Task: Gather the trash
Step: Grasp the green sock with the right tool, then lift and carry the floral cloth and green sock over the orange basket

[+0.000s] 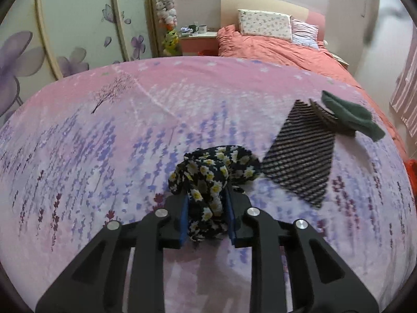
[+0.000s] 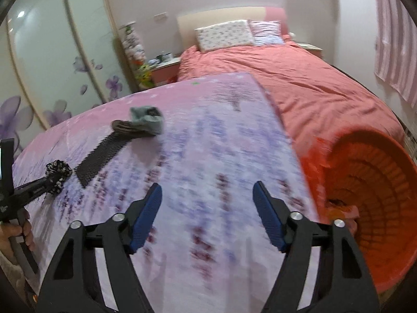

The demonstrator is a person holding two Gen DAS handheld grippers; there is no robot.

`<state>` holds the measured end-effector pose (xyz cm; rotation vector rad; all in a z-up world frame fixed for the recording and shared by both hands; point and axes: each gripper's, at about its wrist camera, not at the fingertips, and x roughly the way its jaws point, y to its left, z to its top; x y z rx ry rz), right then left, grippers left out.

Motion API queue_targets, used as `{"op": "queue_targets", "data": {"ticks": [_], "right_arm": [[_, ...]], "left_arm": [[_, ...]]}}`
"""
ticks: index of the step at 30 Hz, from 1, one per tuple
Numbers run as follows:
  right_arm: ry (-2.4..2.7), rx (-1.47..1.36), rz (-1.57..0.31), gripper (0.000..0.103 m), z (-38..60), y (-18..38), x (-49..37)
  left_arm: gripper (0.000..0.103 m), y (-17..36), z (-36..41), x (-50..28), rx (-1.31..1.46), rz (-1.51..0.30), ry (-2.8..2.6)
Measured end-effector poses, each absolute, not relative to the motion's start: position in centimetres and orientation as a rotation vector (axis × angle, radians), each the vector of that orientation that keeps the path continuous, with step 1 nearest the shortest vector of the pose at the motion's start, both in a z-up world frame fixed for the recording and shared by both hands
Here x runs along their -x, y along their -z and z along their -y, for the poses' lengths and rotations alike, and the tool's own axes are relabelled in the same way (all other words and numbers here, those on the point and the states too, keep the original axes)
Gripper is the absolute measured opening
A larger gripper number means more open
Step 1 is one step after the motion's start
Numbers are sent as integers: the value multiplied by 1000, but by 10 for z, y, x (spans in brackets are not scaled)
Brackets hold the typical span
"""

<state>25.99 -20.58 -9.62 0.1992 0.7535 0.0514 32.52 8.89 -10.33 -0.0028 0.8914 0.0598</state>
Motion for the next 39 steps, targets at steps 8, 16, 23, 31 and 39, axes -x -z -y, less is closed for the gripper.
{"op": "queue_targets", "data": {"ticks": [8, 16, 23, 31, 39], "right_arm": [[-106, -221, -778, 58, 168, 92, -325], [-103, -213, -839, 29, 149, 102, -374], [-111, -212, -789, 11, 154, 95, -328], [-170, -173, -807, 25, 166, 94, -259], [-154, -184, -821, 58, 160, 100, -275]], "left_arm": [[28, 110, -96, -331, 32, -900, -34], [30, 111, -97, -332, 33, -900, -41], [30, 111, -99, -332, 44, -898, -37], [30, 111, -100, -332, 45, -899, -38], [30, 111, -101, -332, 41, -899, -39]]}}
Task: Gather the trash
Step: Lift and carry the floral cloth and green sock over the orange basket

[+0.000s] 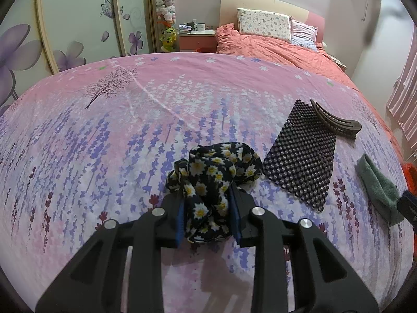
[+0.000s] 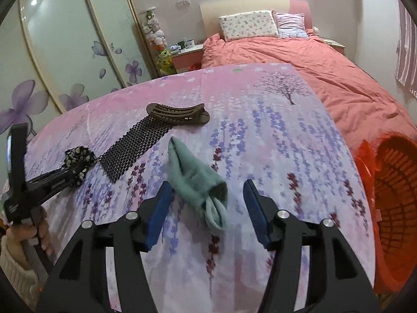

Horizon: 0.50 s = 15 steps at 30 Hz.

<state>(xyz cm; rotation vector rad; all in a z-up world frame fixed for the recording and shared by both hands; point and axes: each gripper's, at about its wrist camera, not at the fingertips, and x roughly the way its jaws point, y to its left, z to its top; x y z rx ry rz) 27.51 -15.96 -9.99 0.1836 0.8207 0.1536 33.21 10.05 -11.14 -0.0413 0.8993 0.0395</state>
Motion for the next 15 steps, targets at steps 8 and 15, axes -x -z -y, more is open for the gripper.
{"op": "queue_targets", "data": {"ticks": [8, 15], "right_arm": [[-100, -86, -862, 11, 136, 114, -293], [26, -125, -864, 10, 154, 117, -284]], "left_arm": [[30, 111, -101, -332, 44, -900, -38], [30, 111, -101, -332, 43, -900, -39]]}}
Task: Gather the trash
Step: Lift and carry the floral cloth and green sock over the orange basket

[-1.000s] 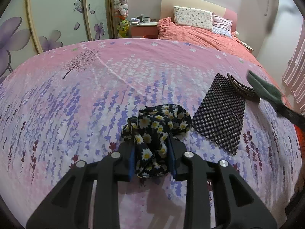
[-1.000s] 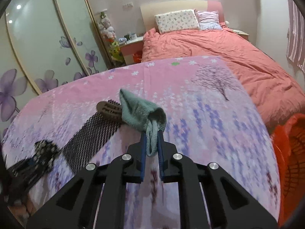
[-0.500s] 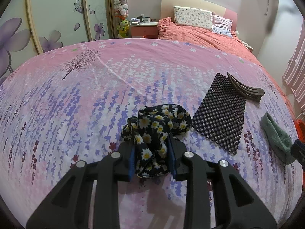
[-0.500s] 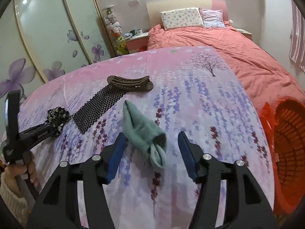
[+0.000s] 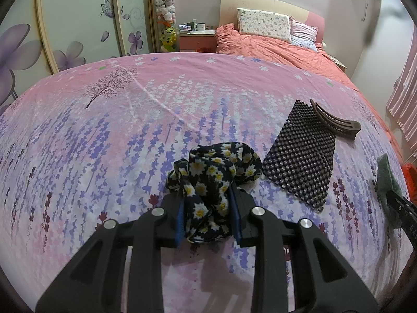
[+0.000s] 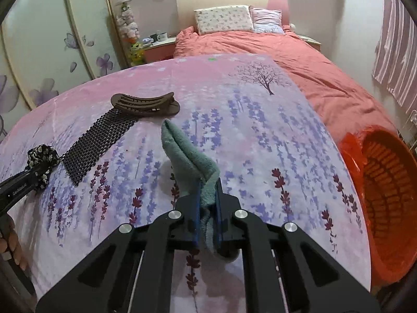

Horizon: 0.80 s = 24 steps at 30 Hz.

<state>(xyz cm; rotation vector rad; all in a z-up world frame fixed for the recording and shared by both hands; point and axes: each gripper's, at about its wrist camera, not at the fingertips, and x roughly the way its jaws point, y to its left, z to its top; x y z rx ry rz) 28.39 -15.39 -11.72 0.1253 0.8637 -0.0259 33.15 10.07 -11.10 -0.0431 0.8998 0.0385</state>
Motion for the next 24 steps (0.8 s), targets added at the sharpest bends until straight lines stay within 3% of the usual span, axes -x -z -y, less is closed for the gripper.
{"op": "queue_targets", "data": {"ticks": [24], "right_arm": [[-18, -222, -866, 11, 171, 122, -286]], "left_arm": [[31, 110, -106, -331, 72, -897, -16]]}}
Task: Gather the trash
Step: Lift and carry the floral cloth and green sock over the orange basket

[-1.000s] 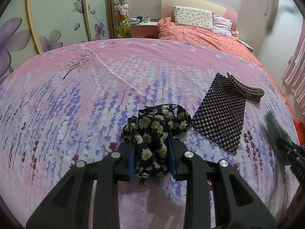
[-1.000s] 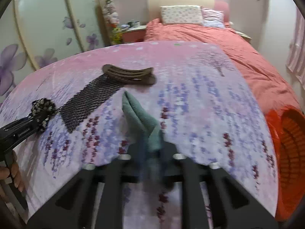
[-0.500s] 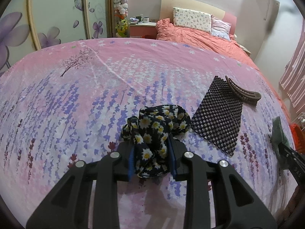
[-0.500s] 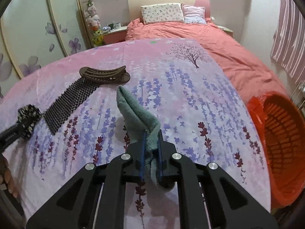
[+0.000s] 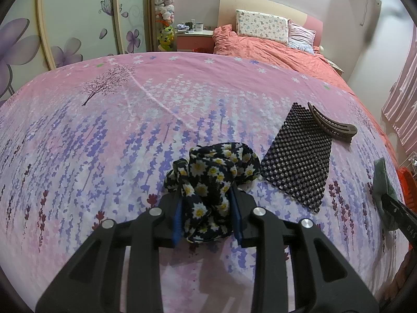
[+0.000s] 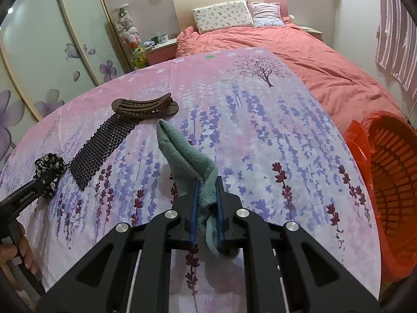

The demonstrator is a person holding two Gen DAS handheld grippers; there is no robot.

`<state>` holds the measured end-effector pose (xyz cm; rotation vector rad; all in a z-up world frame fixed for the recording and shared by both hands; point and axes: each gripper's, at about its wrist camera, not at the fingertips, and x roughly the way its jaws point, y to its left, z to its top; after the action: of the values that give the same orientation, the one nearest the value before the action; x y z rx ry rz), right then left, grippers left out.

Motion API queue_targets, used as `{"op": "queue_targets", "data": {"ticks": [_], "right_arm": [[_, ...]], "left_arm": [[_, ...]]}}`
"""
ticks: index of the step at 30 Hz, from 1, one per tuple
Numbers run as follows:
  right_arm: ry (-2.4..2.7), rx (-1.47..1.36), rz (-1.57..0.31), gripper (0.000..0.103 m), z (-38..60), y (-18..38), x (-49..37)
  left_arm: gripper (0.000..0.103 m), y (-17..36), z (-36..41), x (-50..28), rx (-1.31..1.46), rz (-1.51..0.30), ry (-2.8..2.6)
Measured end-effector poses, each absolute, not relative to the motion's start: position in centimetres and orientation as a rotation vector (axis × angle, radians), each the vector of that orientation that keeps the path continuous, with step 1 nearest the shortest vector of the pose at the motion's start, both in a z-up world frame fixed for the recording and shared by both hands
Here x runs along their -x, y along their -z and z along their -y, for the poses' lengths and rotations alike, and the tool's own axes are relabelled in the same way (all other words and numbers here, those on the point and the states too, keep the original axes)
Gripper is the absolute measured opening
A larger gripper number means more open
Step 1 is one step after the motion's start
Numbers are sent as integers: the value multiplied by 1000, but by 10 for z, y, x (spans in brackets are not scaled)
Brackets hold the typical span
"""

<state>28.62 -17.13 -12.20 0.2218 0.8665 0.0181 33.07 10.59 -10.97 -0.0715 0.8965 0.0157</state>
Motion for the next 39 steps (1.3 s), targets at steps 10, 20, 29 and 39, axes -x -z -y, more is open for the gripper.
{"op": "queue_targets", "data": {"ticks": [10, 20, 29, 39], "right_arm": [[-21, -211, -860, 9, 177, 120, -280], [-13, -272, -765, 9, 211, 73, -232], [21, -269, -660, 9, 235, 33, -197], [81, -303, -589, 9, 282, 17, -171]], "left_arm": [[18, 106, -106, -322, 107, -878, 19], [17, 60, -81, -284, 111, -807, 74], [17, 12, -22, -256, 62, -738, 174], [17, -11, 63, -239, 9, -713, 317]]}}
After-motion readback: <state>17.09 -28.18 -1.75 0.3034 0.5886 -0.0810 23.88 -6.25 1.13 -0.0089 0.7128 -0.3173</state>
